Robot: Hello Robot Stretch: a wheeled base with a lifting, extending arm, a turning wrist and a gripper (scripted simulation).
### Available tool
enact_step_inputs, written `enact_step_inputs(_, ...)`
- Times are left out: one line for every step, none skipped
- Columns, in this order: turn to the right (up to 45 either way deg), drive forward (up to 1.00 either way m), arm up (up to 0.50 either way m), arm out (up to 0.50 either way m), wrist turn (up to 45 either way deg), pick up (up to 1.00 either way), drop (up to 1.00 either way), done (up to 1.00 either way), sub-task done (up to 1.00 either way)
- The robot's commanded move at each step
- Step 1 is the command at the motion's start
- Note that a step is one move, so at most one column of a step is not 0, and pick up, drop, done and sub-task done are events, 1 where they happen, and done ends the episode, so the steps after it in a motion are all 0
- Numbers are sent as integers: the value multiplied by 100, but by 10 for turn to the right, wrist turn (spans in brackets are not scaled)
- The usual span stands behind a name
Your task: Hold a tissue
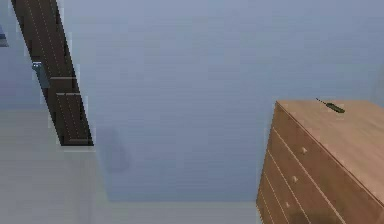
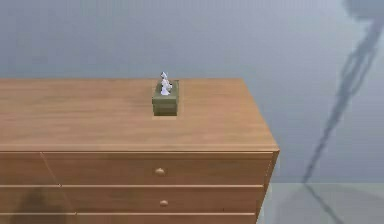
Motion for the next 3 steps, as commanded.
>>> enact_step_inputs(0,0,38,0,0,0,0,0,0)
enact_step_inputs(0,0,0,42,0,0,0,0,0)
enact_step_inputs(0,0,0,0,450,0,0,0,0)
